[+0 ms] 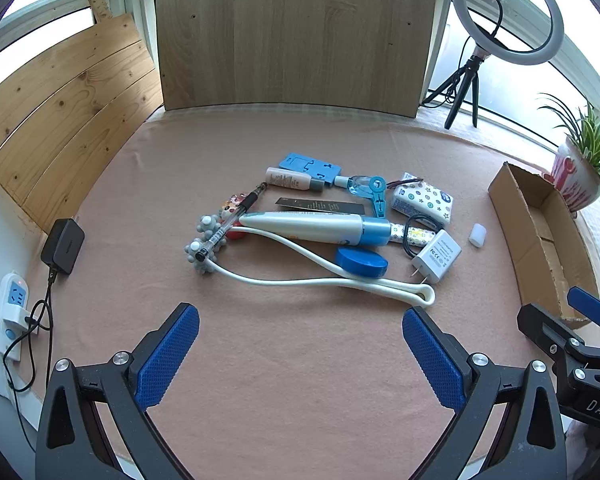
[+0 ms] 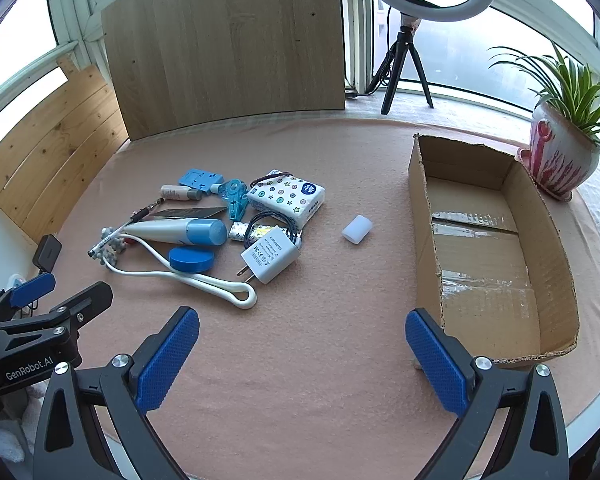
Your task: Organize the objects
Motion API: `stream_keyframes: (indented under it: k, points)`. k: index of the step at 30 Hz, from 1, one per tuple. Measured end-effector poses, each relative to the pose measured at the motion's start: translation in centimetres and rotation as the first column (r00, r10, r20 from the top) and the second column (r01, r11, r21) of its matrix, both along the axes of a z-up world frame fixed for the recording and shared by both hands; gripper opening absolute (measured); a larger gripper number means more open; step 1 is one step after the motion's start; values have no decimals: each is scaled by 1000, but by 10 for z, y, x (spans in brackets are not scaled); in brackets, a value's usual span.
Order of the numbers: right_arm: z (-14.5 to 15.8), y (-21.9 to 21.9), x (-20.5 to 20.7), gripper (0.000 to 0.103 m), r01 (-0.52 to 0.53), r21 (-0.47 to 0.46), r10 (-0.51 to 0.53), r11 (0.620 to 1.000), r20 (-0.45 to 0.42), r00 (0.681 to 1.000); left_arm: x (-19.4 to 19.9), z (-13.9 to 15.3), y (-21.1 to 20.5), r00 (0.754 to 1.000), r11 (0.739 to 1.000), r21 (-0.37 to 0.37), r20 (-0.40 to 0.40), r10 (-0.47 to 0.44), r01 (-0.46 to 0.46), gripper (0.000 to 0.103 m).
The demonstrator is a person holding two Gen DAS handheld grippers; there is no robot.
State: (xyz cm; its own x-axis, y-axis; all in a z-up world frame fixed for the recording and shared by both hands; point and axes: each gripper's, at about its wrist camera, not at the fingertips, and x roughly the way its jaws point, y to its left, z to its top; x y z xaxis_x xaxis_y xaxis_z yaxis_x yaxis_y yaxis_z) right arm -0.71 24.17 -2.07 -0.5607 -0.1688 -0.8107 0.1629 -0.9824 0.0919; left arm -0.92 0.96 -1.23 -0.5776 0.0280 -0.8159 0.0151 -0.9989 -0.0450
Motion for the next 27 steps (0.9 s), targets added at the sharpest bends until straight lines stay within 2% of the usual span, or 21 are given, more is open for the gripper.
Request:
stream_keyframes:
  k: [27]
  points:
    - [-4, 1, -4, 102, -1, -1, 1, 1000, 9, 1000, -15, -4, -4, 1000, 1000, 8, 11, 9, -9, 103]
